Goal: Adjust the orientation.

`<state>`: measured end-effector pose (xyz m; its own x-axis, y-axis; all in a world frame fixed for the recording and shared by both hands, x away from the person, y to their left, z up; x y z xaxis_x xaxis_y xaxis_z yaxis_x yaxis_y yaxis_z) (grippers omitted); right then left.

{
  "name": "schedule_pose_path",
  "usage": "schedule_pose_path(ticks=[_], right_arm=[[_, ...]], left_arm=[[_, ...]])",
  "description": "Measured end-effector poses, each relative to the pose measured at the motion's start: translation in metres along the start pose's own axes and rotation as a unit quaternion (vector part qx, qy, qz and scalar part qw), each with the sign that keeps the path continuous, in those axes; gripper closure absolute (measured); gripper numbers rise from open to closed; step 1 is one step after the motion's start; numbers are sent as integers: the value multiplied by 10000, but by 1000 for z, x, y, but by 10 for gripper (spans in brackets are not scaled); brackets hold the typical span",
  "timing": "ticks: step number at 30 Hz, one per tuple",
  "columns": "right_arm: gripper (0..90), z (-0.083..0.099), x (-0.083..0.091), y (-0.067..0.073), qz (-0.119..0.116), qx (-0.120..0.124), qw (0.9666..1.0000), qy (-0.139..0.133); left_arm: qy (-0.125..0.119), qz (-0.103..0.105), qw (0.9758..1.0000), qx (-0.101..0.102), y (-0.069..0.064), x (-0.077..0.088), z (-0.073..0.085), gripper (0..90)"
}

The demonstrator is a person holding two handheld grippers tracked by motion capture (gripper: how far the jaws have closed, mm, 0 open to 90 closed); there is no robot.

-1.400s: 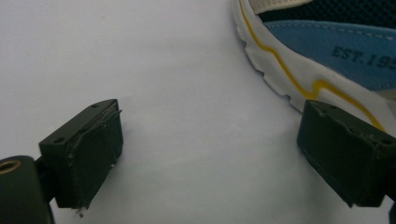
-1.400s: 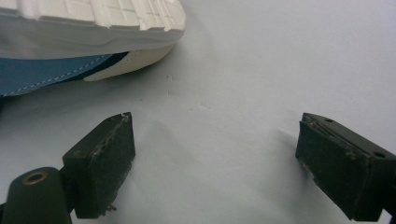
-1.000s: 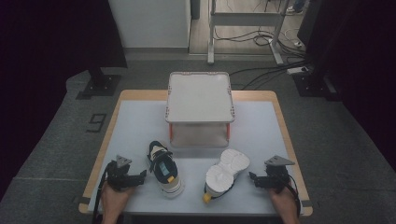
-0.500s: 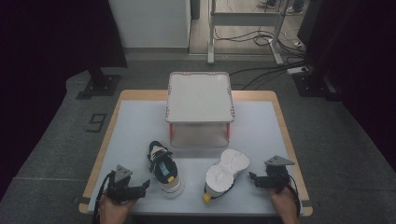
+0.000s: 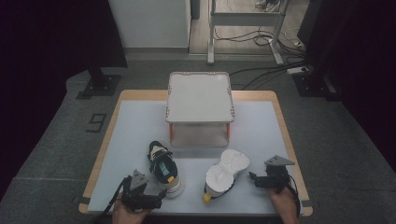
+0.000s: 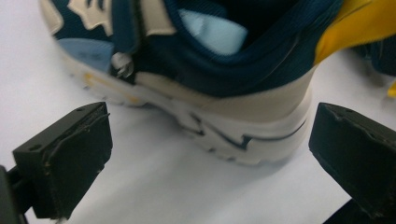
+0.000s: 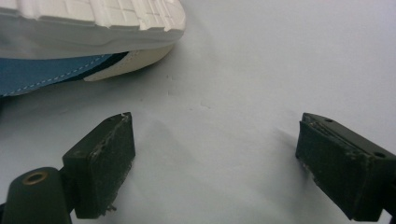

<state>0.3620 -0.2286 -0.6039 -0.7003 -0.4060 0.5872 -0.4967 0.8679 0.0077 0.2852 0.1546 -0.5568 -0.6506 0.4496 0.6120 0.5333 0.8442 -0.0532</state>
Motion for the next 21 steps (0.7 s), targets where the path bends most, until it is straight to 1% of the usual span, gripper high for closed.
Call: schedule_pose_path(ticks=[2,3,5,6,9,10,13,14,15,16,17,18,19,20,21], right_arm=[[111,0,0,0,-1,-1,10000,-1],[112,0,0,0,0,-2,10000,0],[111,0,0,0,0,-2,10000,0],[112,0,0,0,0,0,10000,-1],[111,0,0,0,0,-1,10000,-1],[112,0,0,0,0,-5,10000,1],[112,0,0,0,0,-5,10000,1],[112,0,0,0,0,-5,10000,1],[112,0,0,0,0,-5,10000,1],[112,0,0,0,0,-4,10000,0],[112,0,0,0,0,-4,10000,0],[112,0,0,0,0,-7,10000,2],[112,0,0,0,0,-5,10000,0],[112,0,0,0,0,-5,10000,0],[111,0,0,0,0,-5,10000,1]], left_arm=[[-2,-29,10000,0,-1,-2,-2,0],[-12,-93,9999,46,-3,-8,-8,0],[-21,-99,9999,45,-4,-10,-11,0],[-19,-168,9998,69,-6,-16,-16,0],[47,-179,9998,105,-8,-24,-17,0],[41,-231,9997,80,-7,-27,-17,0],[59,-242,9997,65,-5,-26,-17,0],[59,-302,9995,28,-3,-25,-17,0],[77,-416,9991,-29,2,-23,-17,0],[95,-619,9980,-85,10,-19,-17,0],[95,-619,9980,-85,10,-19,-17,0],[120,-776,9968,-126,18,-15,-16,0],[148,-928,9955,-127,28,-10,-15,0],[148,-928,9955,-127,28,-10,-15,0],[164,-991,9949,-42,40,-4,-11,0]])
Point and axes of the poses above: each handheld gripper's, and its own axes: x roughly backward along the jaws, z roughly out of its underside, y roughly to its left, the point moved 10 cm from there along -x, roughly forward along the jaws, and after that the axes turned 6 degrees about -y, right-handed, at the moved point
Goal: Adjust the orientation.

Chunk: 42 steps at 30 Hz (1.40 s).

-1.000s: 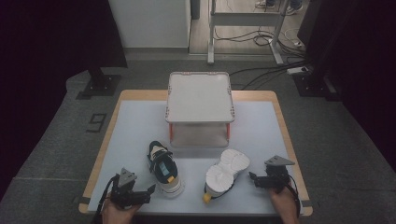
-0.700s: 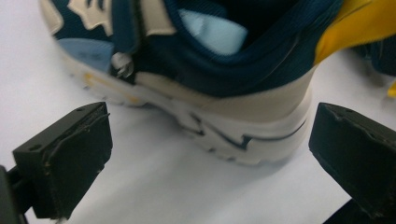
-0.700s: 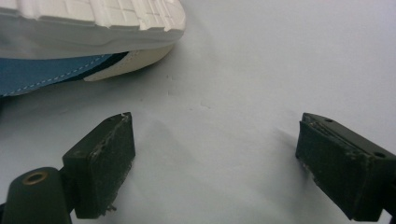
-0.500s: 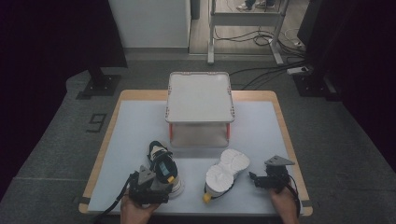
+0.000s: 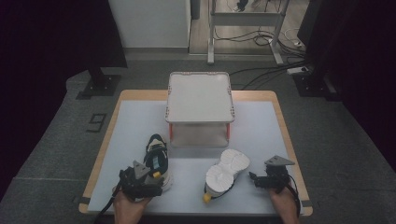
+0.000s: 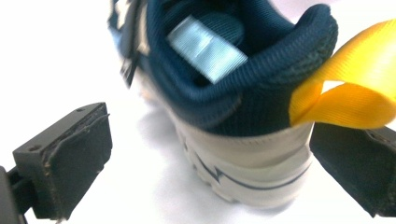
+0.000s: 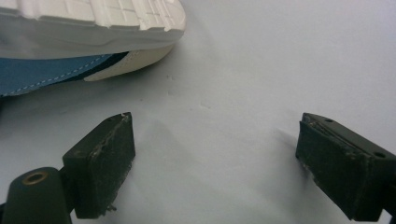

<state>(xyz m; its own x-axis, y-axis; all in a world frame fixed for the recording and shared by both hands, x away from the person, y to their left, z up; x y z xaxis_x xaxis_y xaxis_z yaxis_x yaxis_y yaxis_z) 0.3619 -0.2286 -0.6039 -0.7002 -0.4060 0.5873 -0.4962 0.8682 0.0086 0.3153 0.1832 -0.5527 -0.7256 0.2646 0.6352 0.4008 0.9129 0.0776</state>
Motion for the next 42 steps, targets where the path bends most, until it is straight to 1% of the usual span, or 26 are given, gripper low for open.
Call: schedule_pose_path(ticks=[1,2,3,4,5,6,8,9,10,11,12,13,14,15,17,18,19,20,22,25,27,29,30,34,38,42], right_arm=[[111,0,0,0,0,1,10000,0],[111,0,0,0,0,5,10000,-2],[111,0,0,0,0,5,10000,-2],[112,0,0,0,1,5,10000,-2],[112,0,0,0,1,5,10000,-2],[111,0,0,0,0,2,10000,0],[112,0,0,0,0,0,10000,0],[111,0,0,0,0,4,10000,-1],[112,0,0,0,0,0,10000,1],[111,0,0,0,0,5,10000,-2],[111,0,0,0,1,4,10000,-1],[111,0,0,0,1,4,10000,-1],[112,0,0,0,1,4,10000,-1],[112,0,0,0,1,4,10000,-1],[111,0,0,0,0,3,10000,-1],[112,0,0,0,1,4,10000,-1],[111,0,0,0,-1,3,10000,-1],[111,0,0,0,0,3,10000,-1],[111,0,0,0,0,3,10000,-1],[111,0,0,0,0,-1,10000,1],[112,0,0,0,0,0,10000,0],[111,0,0,0,-1,4,10000,-2],[111,0,0,0,-1,4,10000,-2],[112,0,0,0,0,0,10000,0],[111,0,0,0,0,-1,10000,-1],[112,0,0,0,-1,3,10000,-2]], left_arm=[[8,-31,10000,51,7,1,2,0],[8,-31,10000,51,7,1,2,0],[-2,-53,9999,107,13,2,4,0],[-31,-82,9996,260,25,4,7,0],[-31,-82,9996,260,25,4,7,0],[-44,-130,9993,360,38,5,10,0],[-68,-202,9987,454,49,5,11,0],[-54,-248,9986,461,55,6,12,0],[-54,-248,9986,461,55,6,12,0],[-27,-383,9980,501,66,6,13,0],[-10,-454,9977,509,72,7,13,0],[-10,-454,9977,509,72,7,13,1],[0,-535,9972,526,77,8,14,7],[19,-529,9971,539,81,8,14,7],[1,-439,9973,584,80,9,14,27],[-89,-278,9977,615,77,9,12,40],[-150,-35,9978,643,69,7,8,53],[-150,-35,9978,643,69,7,8,60],[-168,164,9981,569,61,2,4,63],[-97,198,9990,401,57,-10,-2,80],[-96,196,9991,375,57,-13,-4,86],[-116,220,9991,347,58,-19,-9,135],[-116,220,9991,347,58,-19,-9,143],[-60,260,9991,326,57,-30,-14,162],[-7,275,9992,280,58,-32,-15,171],[-20,356,9989,302,58,-31,-15,230]])
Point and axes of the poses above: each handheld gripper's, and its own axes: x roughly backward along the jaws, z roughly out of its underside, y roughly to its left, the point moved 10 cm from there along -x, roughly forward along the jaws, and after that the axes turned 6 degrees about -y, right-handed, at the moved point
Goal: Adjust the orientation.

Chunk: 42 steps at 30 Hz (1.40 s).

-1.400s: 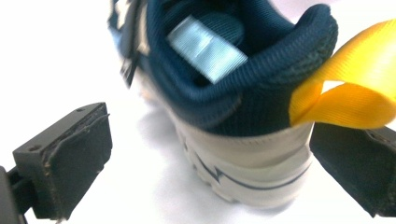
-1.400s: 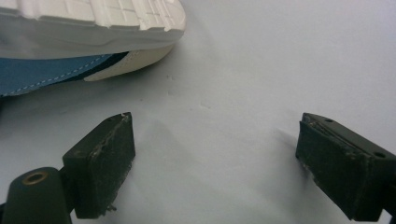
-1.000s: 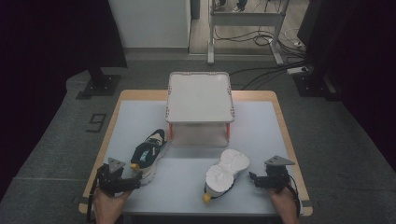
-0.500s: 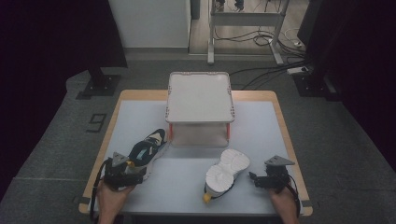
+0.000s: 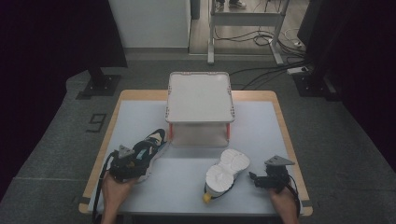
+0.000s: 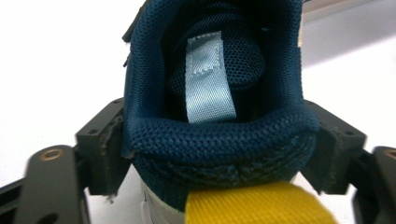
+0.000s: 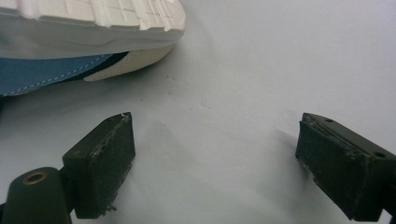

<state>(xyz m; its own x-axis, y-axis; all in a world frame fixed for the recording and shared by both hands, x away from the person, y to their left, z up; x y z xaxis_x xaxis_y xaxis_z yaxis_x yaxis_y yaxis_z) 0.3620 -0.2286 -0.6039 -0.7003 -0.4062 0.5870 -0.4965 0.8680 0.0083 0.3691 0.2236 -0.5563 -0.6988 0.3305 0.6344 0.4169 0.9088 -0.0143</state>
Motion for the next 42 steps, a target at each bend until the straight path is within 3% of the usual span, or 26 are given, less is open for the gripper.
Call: schedule_pose_path(ticks=[9,17,22,24,31,42], right_arm=[[111,0,0,0,0,-4,10000,2],[112,0,0,0,0,-7,10000,4],[111,0,0,0,1,-4,10000,3],[111,0,0,0,1,-4,10000,2],[112,0,0,0,1,-3,10000,2],[112,0,0,0,0,-4,10000,2]], left_arm=[[-71,32,10000,-41,1,8,3,285],[-126,16,9999,-57,-3,33,5,287],[-259,95,9996,-108,-15,46,-4,287],[-305,218,9992,-160,-25,49,-11,287],[-312,377,9983,-315,-43,42,-25,287],[-281,515,9970,-514,-72,10,-54,287]])
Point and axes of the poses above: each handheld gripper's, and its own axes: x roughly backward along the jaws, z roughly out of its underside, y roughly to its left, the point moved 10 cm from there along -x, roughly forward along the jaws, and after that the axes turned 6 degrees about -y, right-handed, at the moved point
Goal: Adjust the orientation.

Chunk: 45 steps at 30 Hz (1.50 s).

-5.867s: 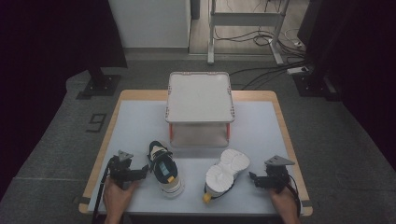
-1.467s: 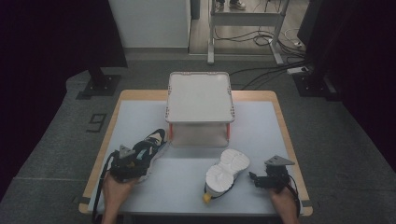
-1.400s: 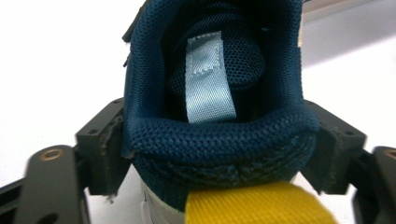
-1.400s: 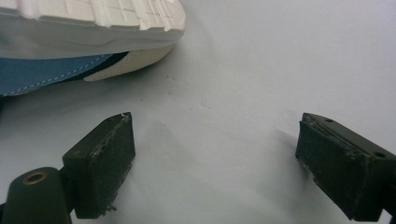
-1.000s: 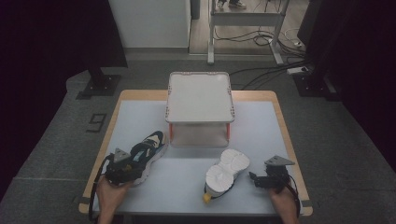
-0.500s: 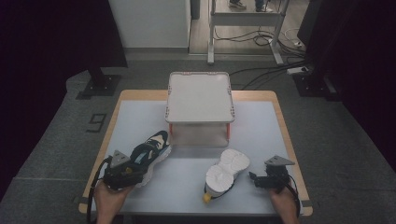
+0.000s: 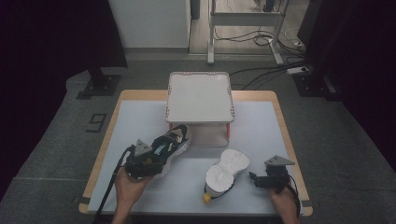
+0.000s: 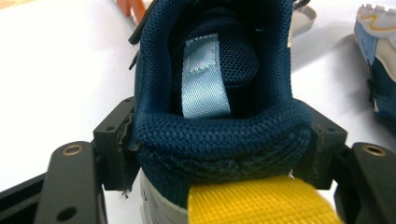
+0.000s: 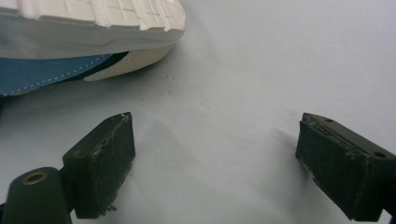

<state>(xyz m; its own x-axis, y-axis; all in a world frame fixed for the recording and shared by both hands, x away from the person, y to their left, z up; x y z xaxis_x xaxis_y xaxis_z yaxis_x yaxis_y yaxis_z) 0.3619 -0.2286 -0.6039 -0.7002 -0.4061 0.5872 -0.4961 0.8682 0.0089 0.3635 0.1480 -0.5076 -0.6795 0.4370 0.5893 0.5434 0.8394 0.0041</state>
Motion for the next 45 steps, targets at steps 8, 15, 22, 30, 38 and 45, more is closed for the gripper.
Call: schedule_pose_path(ticks=[8,15,22,30,38,45], right_arm=[[111,0,0,0,-1,0,10000,0],[111,0,0,0,-2,1,10000,0],[111,0,0,0,-1,-2,10000,-1],[111,0,0,0,-2,0,10000,-2],[112,0,0,0,-2,1,10000,-2],[111,0,0,0,-3,1,10000,-2]], left_arm=[[9,24,10000,40,-6,-26,-16,287],[-5,-74,9999,91,-11,-47,-30,286],[-33,-198,9997,148,-16,-68,-41,285],[-31,-443,9986,277,-15,-88,-42,282],[90,-835,9959,350,-5,-103,-35,273],[174,-810,9956,447,-2,-108,-32,205]])
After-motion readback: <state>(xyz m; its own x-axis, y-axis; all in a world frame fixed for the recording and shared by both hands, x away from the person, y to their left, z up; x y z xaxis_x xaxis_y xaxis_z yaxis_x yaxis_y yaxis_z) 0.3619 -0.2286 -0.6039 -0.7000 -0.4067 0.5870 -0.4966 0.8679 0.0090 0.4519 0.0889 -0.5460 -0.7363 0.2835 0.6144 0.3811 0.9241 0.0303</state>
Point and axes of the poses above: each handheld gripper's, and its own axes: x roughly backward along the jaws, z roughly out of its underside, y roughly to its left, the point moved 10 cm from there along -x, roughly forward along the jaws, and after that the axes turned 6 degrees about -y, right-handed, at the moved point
